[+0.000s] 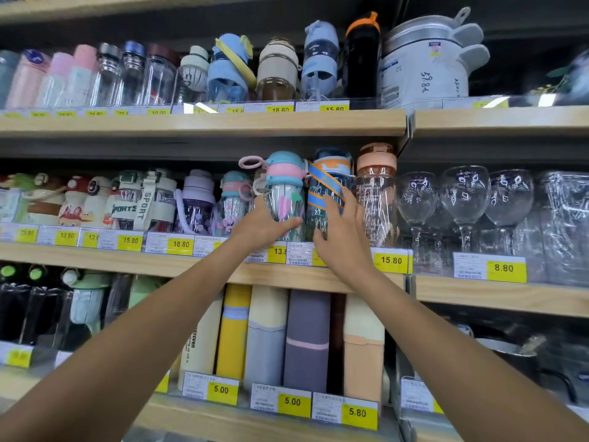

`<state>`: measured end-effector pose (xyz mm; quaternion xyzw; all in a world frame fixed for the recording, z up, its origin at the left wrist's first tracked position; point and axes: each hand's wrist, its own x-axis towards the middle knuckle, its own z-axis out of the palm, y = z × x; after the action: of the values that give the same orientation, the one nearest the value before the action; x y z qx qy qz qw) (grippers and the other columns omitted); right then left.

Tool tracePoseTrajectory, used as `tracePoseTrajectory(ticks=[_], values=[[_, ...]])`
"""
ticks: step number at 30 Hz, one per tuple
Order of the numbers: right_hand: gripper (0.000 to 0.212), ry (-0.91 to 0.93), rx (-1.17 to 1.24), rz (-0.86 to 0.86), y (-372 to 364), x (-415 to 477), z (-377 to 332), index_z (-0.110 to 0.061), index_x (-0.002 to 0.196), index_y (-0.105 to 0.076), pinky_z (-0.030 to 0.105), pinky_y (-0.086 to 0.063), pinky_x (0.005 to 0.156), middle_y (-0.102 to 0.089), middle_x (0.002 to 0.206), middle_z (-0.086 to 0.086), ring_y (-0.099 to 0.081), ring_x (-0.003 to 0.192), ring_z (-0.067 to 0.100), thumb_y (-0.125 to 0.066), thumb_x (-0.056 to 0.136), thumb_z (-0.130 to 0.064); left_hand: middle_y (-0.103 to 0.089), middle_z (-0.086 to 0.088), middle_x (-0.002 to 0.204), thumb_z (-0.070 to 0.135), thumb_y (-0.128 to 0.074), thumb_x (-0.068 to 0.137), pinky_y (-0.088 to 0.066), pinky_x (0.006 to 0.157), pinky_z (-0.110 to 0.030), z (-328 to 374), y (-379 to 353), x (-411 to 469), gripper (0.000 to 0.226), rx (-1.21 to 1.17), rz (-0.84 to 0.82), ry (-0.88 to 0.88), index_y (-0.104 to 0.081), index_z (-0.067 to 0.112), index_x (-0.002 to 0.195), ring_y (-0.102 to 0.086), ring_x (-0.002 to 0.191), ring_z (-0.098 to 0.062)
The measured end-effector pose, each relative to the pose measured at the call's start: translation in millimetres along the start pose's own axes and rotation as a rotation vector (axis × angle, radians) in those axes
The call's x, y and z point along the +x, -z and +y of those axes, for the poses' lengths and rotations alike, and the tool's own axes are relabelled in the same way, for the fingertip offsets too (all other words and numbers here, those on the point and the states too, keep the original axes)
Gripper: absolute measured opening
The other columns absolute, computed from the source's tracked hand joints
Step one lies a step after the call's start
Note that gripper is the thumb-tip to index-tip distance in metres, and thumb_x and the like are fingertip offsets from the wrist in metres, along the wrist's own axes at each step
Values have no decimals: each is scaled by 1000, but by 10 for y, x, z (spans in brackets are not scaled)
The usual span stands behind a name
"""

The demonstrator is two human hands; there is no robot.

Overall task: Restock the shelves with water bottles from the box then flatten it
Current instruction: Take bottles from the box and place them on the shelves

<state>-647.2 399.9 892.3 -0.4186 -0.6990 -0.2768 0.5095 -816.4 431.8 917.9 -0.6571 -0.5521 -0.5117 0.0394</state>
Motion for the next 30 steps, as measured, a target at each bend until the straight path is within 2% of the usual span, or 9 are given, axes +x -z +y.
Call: tracePoseTrajectory(ticks=[4, 9, 13, 16, 21, 25, 30], values=[[55, 2, 18, -9, 25, -29, 6, -10, 137, -38, 39, -38, 101, -10, 154, 13, -19, 136, 33, -54, 84, -12, -59, -8, 119, 67, -65, 70, -46, 94, -45, 8, 5, -7, 90, 25, 9, 23, -27, 13, 131, -57, 108, -31], [52, 9, 43, -24, 52, -49, 19, -12, 135, -39, 39, -40, 99, -10, 154, 12, -20, 134, 32, -54, 85, -12, -53, -13, 131, 65, -63, 74, -43, 99, -44, -11, 95, -14, 105, 68, -11, 68, -5, 13, 145, -52, 119, -33], [51, 5, 51, -38, 67, -75, 31, -14, 135, -38, 38, -39, 98, -10, 154, 10, -22, 133, 30, -54, 87, -14, -53, -9, 135, 65, -68, 68, -42, 102, -45, -81, 181, -66, 104, -24, -55, 49, -12, 19, 143, -53, 119, -30], [51, -1, 59, -63, 87, -65, 33, -14, 137, -37, 39, -41, 97, -9, 154, 9, -19, 135, 29, -54, 88, -16, -54, -9, 133, 66, -66, 68, -43, 100, -46, -69, 170, -111, 102, 1, -32, 20, -15, 17, 142, -53, 118, -31], [52, -10, 58, -86, 106, -64, 31, -14, 136, -37, 39, -40, 99, -7, 155, 8, -18, 136, 30, -54, 88, -16, -41, -17, 144, 62, -63, 76, -39, 103, -43, 28, 124, -115, 111, 58, -28, 41, 5, 12, 148, -44, 128, -35], [53, -19, 57, -107, 126, -66, 25, -14, 139, -35, 40, -40, 99, -5, 155, 7, -16, 136, 29, -54, 89, -16, -37, -16, 148, 61, -63, 77, -38, 105, -46, 65, 111, -126, 107, 17, -62, 45, 0, 10, 148, -42, 130, -35], [56, -16, 71, -118, 141, -70, 29, -13, 140, -34, 40, -37, 102, -7, 154, 8, -17, 136, 30, -54, 87, -15, -42, -16, 144, 64, -60, 77, -40, 102, -48, 101, 102, -161, 107, 19, -71, 71, 0, 13, 148, -46, 126, -36]])
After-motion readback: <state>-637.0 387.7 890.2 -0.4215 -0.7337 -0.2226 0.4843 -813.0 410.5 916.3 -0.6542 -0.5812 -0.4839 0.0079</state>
